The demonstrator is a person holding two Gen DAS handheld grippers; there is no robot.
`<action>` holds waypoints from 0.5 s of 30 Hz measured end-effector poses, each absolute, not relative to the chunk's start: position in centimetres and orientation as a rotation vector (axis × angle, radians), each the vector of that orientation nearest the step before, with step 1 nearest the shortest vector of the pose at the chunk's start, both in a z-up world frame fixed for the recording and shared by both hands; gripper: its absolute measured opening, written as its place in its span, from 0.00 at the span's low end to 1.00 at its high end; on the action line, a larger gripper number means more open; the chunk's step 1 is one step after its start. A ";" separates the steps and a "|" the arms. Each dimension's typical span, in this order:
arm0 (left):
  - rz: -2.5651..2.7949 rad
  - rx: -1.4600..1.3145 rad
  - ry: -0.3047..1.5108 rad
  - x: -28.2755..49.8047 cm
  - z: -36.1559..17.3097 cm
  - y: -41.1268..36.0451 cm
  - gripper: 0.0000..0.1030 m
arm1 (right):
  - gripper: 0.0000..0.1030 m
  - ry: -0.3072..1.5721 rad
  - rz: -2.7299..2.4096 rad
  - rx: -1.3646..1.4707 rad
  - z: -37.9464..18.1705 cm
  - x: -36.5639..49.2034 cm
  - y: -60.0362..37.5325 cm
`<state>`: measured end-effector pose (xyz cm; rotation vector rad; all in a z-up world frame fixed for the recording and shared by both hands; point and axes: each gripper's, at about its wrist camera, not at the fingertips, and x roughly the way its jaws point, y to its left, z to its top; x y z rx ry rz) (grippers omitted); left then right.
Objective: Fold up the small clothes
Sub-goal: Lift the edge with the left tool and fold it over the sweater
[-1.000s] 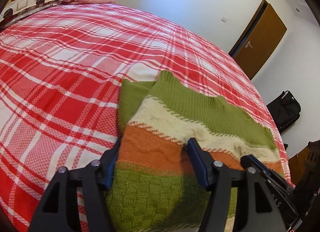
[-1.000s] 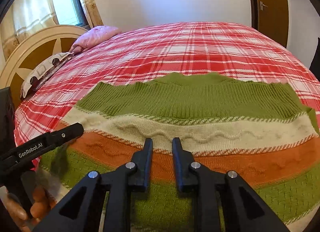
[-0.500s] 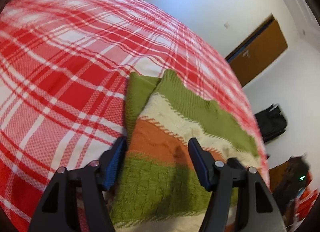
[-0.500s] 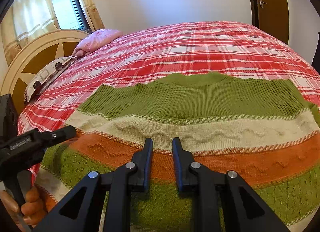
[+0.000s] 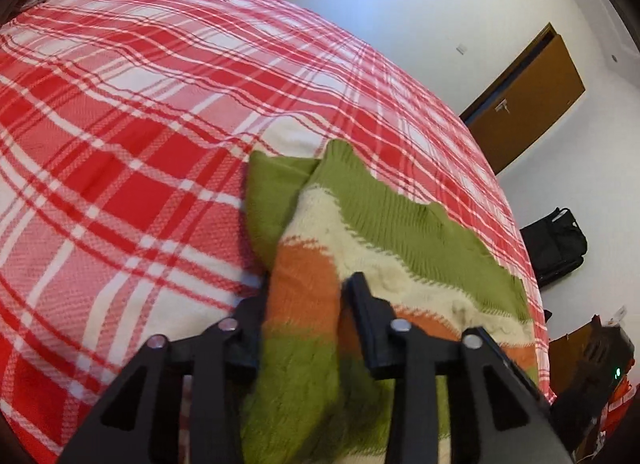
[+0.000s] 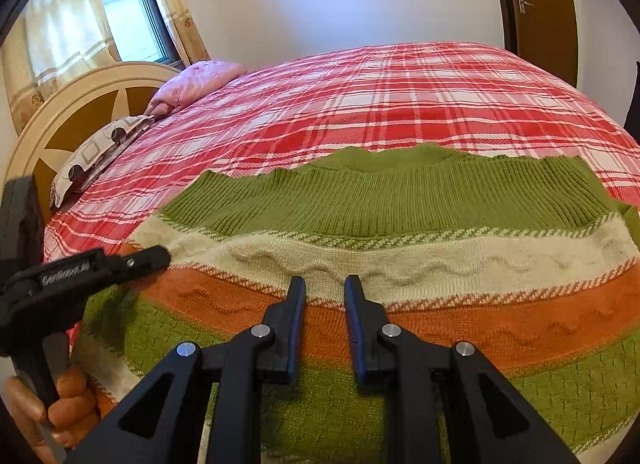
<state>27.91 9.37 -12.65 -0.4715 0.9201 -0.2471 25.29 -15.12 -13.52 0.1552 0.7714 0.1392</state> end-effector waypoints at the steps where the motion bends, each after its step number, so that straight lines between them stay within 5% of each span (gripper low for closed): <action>1: -0.232 -0.445 0.920 28.1 -12.6 8.9 0.40 | 0.21 0.772 0.139 0.153 -13.5 25.3 -15.1; 4: -0.217 -0.359 0.911 28.0 -12.2 7.6 0.23 | 0.20 0.772 0.141 0.174 -13.3 25.0 -15.5; 15: -0.284 -0.353 0.827 25.9 -8.9 6.9 0.19 | 0.20 0.793 0.153 0.181 -13.5 23.3 -16.4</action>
